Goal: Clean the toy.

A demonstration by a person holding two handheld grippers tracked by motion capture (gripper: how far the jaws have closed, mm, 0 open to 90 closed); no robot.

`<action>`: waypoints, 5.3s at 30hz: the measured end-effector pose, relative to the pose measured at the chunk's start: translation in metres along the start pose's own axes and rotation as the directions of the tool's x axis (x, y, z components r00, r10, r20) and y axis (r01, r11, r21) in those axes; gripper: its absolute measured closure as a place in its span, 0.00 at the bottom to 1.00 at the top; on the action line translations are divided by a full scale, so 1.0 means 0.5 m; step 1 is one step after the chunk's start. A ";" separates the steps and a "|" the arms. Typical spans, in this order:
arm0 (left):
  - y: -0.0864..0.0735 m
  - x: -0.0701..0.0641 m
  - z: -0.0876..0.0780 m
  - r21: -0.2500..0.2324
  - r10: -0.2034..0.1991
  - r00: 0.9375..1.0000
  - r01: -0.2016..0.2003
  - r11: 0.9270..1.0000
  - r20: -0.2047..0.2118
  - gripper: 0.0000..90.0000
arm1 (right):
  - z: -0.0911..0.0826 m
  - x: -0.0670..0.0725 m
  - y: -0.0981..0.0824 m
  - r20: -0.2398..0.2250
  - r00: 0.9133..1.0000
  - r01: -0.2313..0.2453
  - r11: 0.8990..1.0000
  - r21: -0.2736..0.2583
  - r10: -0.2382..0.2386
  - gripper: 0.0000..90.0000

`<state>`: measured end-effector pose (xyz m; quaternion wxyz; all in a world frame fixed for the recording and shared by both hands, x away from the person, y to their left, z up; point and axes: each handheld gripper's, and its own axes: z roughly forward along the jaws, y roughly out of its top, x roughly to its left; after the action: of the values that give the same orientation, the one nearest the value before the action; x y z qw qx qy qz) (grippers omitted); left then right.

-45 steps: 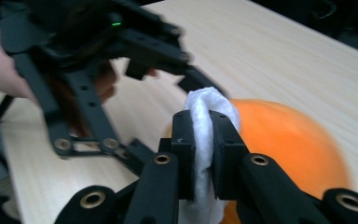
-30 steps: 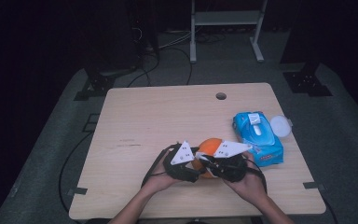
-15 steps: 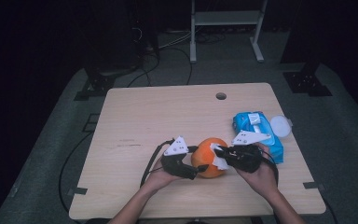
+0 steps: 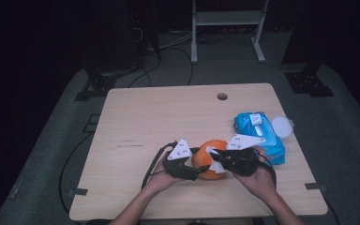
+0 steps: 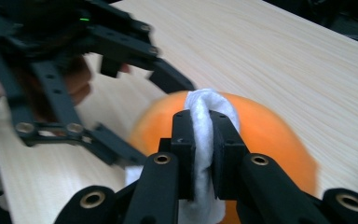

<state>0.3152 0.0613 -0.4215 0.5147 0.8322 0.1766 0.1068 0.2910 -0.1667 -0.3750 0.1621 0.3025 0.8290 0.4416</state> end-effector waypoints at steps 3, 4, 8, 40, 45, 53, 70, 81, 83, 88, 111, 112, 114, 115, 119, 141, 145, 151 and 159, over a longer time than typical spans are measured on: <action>0.001 0.000 0.001 -0.006 -0.005 1.000 0.005 1.000 0.004 0.34 | -0.007 -0.018 -0.004 0.021 1.000 -0.022 1.000 0.001 0.022 0.90; 0.002 -0.002 0.001 -0.006 -0.002 1.000 0.002 1.000 0.001 0.34 | -0.008 -0.020 -0.005 0.020 0.999 -0.026 1.000 0.002 0.026 0.90; 0.007 -0.011 0.002 0.010 0.034 0.999 -0.034 0.999 -0.012 0.34 | -0.005 -0.003 0.000 0.008 1.000 -0.014 1.000 0.002 0.013 0.90; -0.002 -0.005 0.001 0.008 0.012 1.000 -0.012 1.000 0.000 0.33 | -0.006 -0.011 -0.006 -0.006 1.000 -0.028 1.000 0.002 0.028 0.90; 0.001 -0.007 0.002 0.010 0.010 1.000 -0.010 1.000 0.001 0.32 | -0.011 -0.025 -0.011 0.015 0.998 -0.054 0.999 0.004 0.054 0.90; 0.001 -0.017 0.001 0.036 0.080 0.997 -0.079 0.996 -0.016 0.34 | 0.009 0.038 0.007 -0.037 0.999 0.029 1.000 0.012 -0.029 0.90; -0.007 0.001 -0.005 0.015 0.041 0.999 -0.041 0.999 0.012 0.29 | 0.018 0.034 -0.008 -0.031 0.999 0.031 0.999 0.012 -0.031 0.90; -0.025 0.019 -0.012 0.025 0.002 1.000 -0.003 1.000 0.017 0.35 | 0.005 -0.009 -0.029 0.019 1.000 -0.021 1.000 0.024 0.020 0.90; -0.025 0.019 -0.010 0.031 0.004 1.000 -0.004 1.000 0.013 0.34 | 0.008 0.002 -0.026 0.025 1.000 -0.003 1.000 0.022 0.002 0.90; -0.028 0.021 -0.011 0.038 0.005 1.000 -0.006 0.999 0.012 0.33 | 0.026 0.041 -0.018 -0.041 0.998 0.038 0.999 0.020 -0.037 0.89; -0.050 0.044 -0.024 0.047 -0.021 1.000 0.020 0.999 0.022 0.33 | 0.020 0.006 -0.029 -0.007 1.000 -0.014 1.000 -0.009 0.014 0.89; -0.050 0.046 -0.024 0.047 -0.018 1.000 0.017 0.999 0.024 0.33 | 0.018 -0.004 -0.033 0.006 1.000 -0.020 1.000 -0.011 0.020 0.89; -0.051 0.047 -0.024 0.044 -0.020 0.999 0.019 0.999 0.027 0.33 | 0.013 -0.023 -0.041 0.029 0.999 -0.044 0.999 -0.008 0.045 0.89; -0.052 0.047 -0.024 0.043 -0.021 0.999 0.020 0.999 0.028 0.33 | 0.011 -0.031 -0.045 0.036 0.998 -0.058 0.998 -0.008 0.058 0.89; -0.051 0.045 -0.022 0.050 -0.016 1.000 0.014 0.999 0.026 0.33 | 0.010 -0.025 -0.045 0.032 0.997 -0.068 0.998 -0.012 0.069 0.89; -0.057 0.062 -0.038 0.093 -0.024 0.996 0.015 0.996 0.090 0.30 | 0.017 -0.014 -0.044 -0.005 0.997 -0.071 0.997 -0.011 0.071 0.89; -0.052 0.064 -0.044 0.107 -0.041 0.990 0.027 0.994 0.137 0.27 | 0.015 0.001 -0.038 -0.009 0.999 -0.049 0.999 -0.024 0.049 0.89; -0.048 0.050 -0.039 0.112 0.029 0.994 -0.041 0.993 0.108 0.32 | 0.027 0.038 -0.023 -0.058 0.998 0.013 1.000 -0.028 -0.015 0.89; -0.047 0.047 -0.036 0.103 0.031 0.994 -0.042 0.994 0.107 0.33 | 0.004 -0.038 -0.051 0.003 0.995 -0.103 0.994 -0.022 0.103 0.89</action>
<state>0.3257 0.0952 -0.4344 0.4766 0.8657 0.1396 0.0628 0.2976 -0.1885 -0.3971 0.1439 0.3441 0.8071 0.4578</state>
